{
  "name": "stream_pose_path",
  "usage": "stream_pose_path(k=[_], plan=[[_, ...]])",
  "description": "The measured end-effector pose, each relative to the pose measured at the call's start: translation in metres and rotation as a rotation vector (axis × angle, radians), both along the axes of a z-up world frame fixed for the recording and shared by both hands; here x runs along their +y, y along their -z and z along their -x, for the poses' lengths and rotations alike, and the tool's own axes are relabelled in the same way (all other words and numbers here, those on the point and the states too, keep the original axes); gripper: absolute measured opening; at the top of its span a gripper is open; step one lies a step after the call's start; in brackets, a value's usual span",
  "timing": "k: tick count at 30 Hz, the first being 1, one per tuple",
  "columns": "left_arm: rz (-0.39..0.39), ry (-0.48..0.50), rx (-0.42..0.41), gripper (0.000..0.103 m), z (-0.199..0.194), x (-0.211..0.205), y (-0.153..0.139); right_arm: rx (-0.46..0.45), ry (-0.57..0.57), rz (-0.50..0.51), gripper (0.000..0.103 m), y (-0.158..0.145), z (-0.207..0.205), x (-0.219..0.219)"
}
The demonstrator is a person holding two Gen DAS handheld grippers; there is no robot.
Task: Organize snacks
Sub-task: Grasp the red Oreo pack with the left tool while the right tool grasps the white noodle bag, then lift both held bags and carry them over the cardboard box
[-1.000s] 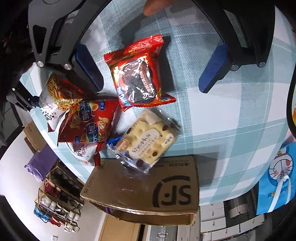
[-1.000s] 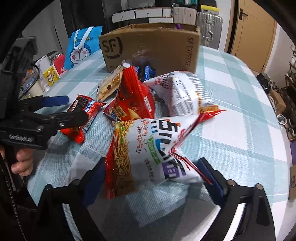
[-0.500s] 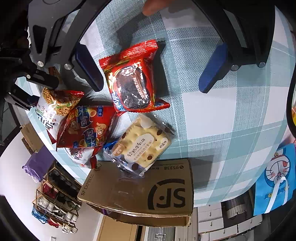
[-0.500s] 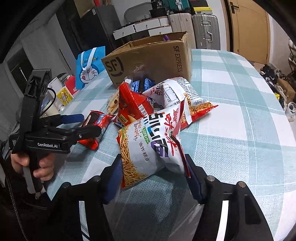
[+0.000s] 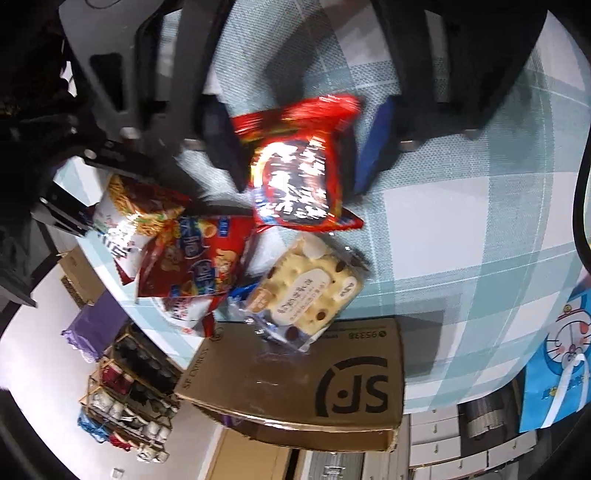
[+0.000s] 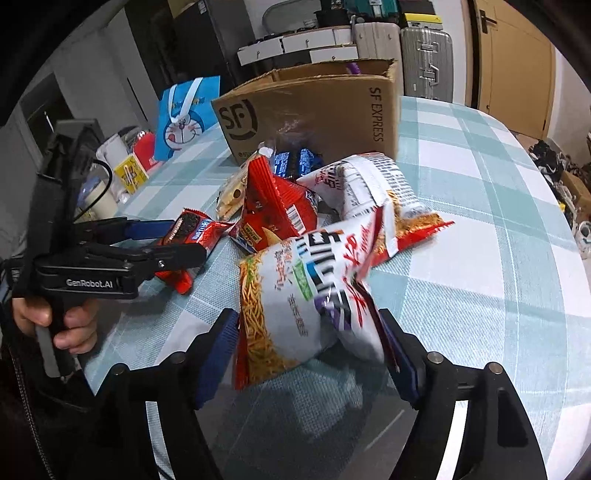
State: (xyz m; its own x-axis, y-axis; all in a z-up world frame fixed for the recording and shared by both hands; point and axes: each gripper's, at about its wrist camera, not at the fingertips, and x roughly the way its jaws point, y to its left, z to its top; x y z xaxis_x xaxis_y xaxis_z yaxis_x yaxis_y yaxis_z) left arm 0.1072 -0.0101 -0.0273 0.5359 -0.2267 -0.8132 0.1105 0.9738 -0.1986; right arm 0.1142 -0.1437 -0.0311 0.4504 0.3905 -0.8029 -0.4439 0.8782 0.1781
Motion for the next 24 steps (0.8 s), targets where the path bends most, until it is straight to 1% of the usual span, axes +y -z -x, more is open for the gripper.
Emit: stream_pose_path(k=[2,3,6,7,8,10,12,14,17,20,24], plan=[[0.004,0.008,-0.014,0.042,0.002,0.0,-0.002,-0.007,-0.001,0.013,0.079,0.0,-0.004,0.003],[0.006,0.013,-0.021,0.042,0.004,0.001,-0.003,-0.011,0.009,0.02,0.082,0.0,-0.006,0.005],[0.003,0.009,-0.031,0.042,0.005,0.003,-0.007,-0.017,0.015,0.017,0.082,0.0,-0.01,0.005],[0.005,0.006,-0.033,0.042,0.006,0.004,-0.008,-0.021,0.005,0.018,0.081,-0.001,-0.009,0.006],[0.006,0.003,-0.034,0.042,0.006,0.005,-0.009,-0.03,-0.005,0.013,0.074,-0.002,-0.008,0.006],[0.009,-0.004,-0.044,0.042,0.007,0.006,-0.012,-0.038,-0.007,0.004,0.072,-0.004,-0.006,0.004],[0.007,-0.015,-0.054,0.042,0.008,0.009,-0.014,-0.031,-0.01,-0.045,0.065,-0.006,-0.003,-0.002],[0.002,-0.029,-0.055,0.042,0.008,0.011,-0.016,-0.029,-0.005,-0.069,0.064,-0.007,-0.001,-0.006],[-0.001,-0.04,-0.07,0.042,0.008,0.013,-0.02,-0.039,0.005,-0.104,0.063,-0.012,0.003,-0.014],[0.016,-0.047,-0.088,0.042,0.01,0.015,-0.028,-0.057,0.015,-0.162,0.062,-0.023,0.007,-0.023],[0.008,-0.063,-0.124,0.042,0.009,0.019,-0.043,-0.113,0.033,-0.199,0.062,-0.043,0.01,-0.031]])
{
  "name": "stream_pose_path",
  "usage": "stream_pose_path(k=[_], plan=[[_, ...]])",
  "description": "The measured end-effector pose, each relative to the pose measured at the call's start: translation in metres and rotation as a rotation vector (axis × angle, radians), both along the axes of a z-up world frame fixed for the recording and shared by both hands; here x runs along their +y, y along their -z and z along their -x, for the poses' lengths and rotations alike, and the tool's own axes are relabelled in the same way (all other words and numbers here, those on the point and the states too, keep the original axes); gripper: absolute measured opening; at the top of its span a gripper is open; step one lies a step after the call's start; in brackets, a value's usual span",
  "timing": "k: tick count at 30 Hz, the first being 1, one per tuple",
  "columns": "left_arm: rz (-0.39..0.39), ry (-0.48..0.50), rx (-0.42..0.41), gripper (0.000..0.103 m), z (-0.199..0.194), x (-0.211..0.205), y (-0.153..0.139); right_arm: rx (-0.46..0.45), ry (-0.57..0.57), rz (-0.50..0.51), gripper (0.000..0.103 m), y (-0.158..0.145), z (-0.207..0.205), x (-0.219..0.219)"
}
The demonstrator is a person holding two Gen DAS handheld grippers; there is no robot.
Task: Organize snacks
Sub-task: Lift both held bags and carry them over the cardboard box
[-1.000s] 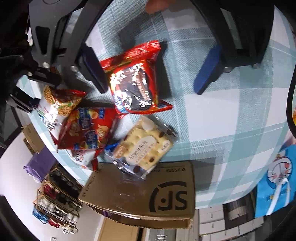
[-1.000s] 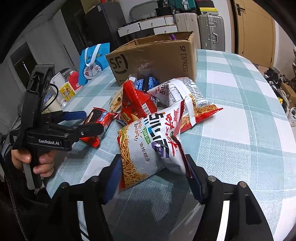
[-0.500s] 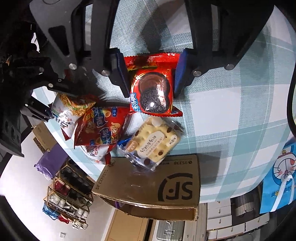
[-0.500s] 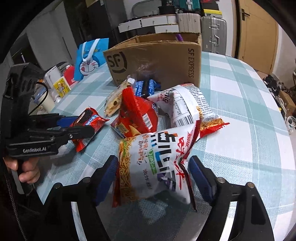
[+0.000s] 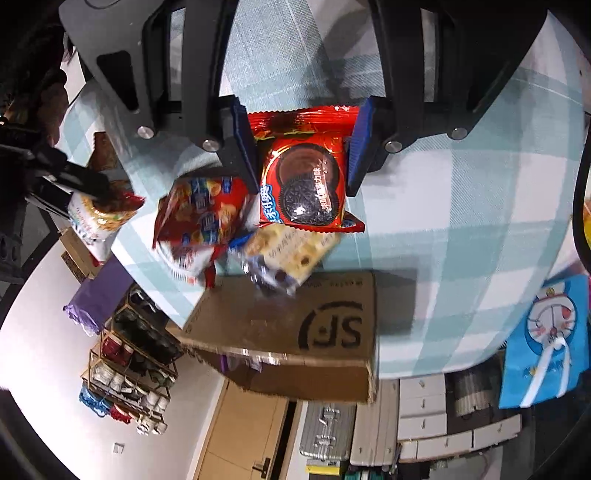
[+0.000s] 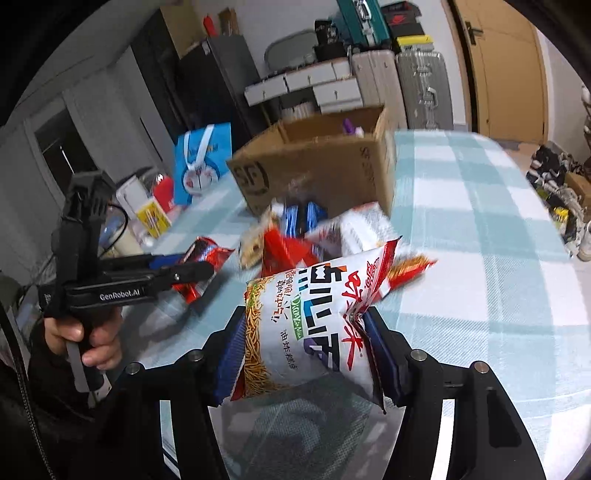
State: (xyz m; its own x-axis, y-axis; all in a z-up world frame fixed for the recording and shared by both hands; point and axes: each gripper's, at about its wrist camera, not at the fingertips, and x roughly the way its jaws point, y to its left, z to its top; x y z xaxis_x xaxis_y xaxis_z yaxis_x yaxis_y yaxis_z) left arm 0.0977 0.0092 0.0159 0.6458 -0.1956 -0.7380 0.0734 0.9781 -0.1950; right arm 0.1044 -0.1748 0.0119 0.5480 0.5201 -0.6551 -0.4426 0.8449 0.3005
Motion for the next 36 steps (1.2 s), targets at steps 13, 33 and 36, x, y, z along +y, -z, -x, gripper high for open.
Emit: stream_pose_path(k=[13,33,36], plan=[[-0.002,-0.033,-0.162,0.042,-0.021,0.014,-0.073,-0.093,0.051,-0.015,0.063,-0.054,-0.042,0.002],[-0.011,-0.08,-0.214,0.042,-0.101,0.016,-0.103,-0.141,0.112,0.025,0.063,-0.092,-0.132,0.028],[-0.002,-0.078,-0.218,0.042,-0.112,0.016,-0.103,-0.137,0.115,0.024,0.063,-0.09,-0.146,0.033]])
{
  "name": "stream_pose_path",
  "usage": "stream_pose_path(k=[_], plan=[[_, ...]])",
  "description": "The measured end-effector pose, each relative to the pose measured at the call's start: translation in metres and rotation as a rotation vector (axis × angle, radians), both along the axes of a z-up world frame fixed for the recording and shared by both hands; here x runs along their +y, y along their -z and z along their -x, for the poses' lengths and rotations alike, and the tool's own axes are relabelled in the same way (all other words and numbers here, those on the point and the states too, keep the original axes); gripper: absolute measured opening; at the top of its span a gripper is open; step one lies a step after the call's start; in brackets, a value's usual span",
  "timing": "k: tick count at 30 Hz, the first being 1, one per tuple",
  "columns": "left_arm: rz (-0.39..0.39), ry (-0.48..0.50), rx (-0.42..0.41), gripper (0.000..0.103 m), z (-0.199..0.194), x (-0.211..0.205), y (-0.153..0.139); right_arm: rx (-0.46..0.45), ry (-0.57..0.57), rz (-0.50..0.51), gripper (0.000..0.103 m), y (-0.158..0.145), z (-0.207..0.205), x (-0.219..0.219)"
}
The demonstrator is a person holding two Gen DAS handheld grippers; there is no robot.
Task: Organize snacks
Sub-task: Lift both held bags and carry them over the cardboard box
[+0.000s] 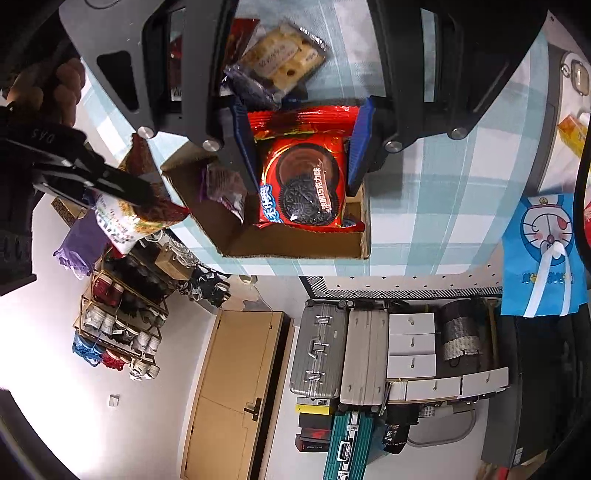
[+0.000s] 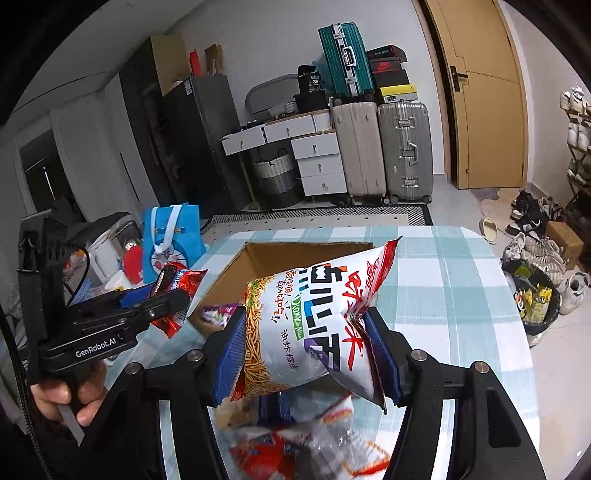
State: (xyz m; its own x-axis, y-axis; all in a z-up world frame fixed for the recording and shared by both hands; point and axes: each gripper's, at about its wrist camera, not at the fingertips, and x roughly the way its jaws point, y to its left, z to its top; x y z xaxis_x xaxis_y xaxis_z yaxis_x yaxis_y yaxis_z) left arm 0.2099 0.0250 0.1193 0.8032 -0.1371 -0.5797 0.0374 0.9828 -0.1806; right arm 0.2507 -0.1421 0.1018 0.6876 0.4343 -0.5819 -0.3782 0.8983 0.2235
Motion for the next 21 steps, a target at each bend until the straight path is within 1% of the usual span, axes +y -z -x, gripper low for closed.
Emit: stream_pose_path(k=[10,15,21], plan=[[-0.03,0.0,0.004,0.042,-0.033,-0.007,0.006,0.007,0.021,-0.001,0.063,0.012,-0.045,0.013],[-0.045,0.002,0.015,0.042,-0.049,-0.01,0.015,0.009,0.019,0.004,0.063,0.021,-0.058,0.021],[-0.054,0.0,0.029,0.042,-0.063,-0.011,0.025,0.007,0.017,0.038,0.063,0.032,-0.062,0.028]])
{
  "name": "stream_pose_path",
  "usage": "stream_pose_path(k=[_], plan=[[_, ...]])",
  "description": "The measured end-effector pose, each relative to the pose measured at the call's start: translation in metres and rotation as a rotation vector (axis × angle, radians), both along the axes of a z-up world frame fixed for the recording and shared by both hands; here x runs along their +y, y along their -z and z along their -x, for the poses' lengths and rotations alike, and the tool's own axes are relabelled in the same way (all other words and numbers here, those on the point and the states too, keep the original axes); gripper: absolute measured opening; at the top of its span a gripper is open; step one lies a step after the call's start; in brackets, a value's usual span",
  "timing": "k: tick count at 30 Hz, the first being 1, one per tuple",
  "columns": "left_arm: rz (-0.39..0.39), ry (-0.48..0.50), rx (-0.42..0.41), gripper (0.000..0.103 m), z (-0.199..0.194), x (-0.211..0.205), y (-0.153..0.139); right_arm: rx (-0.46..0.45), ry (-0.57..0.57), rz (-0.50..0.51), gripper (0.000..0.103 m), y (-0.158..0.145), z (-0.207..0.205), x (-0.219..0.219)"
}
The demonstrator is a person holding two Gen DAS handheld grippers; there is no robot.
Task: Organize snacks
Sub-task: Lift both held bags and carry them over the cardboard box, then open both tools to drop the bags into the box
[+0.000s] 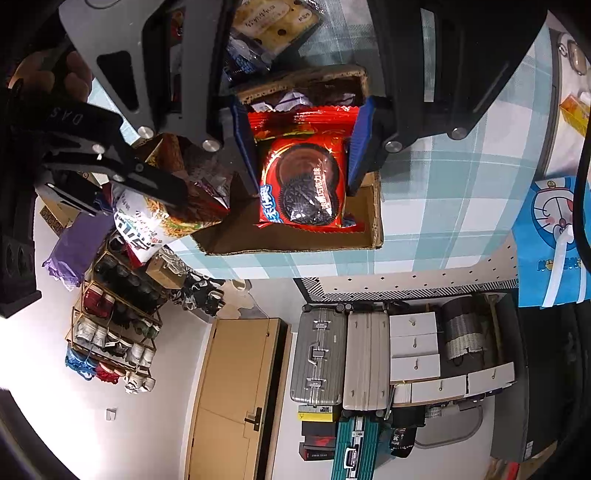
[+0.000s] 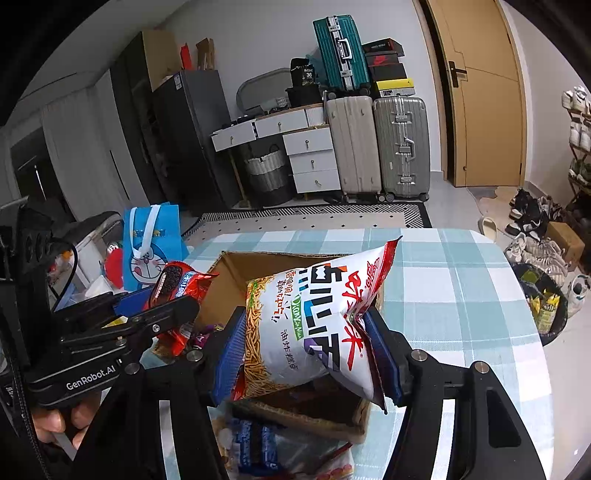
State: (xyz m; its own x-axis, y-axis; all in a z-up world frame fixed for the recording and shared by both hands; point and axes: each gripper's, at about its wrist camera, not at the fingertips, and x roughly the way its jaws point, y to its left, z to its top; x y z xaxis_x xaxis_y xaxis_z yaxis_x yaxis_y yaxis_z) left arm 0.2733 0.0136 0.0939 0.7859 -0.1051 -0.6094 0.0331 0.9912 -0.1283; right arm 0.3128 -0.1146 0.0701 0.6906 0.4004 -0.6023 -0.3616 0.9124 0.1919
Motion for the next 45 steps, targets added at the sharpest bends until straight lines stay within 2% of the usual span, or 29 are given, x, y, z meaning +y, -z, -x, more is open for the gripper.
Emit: stream_pose_path(k=[8,32,38,45], plan=[[-0.026,0.006,0.007,0.042,-0.01,-0.005,0.008,-0.005,-0.004,0.013,0.063,0.006,-0.005,0.007],[-0.028,-0.005,0.042,0.042,-0.022,0.001,0.023,-0.022,-0.008,0.039,0.064,0.006,-0.011,0.014],[-0.026,-0.009,0.044,0.042,-0.022,0.004,0.025,-0.023,-0.021,0.034,0.068,0.001,-0.012,0.014],[-0.03,-0.01,0.053,0.042,-0.023,0.005,0.025,-0.05,-0.019,0.036,0.083,-0.008,-0.005,0.01]])
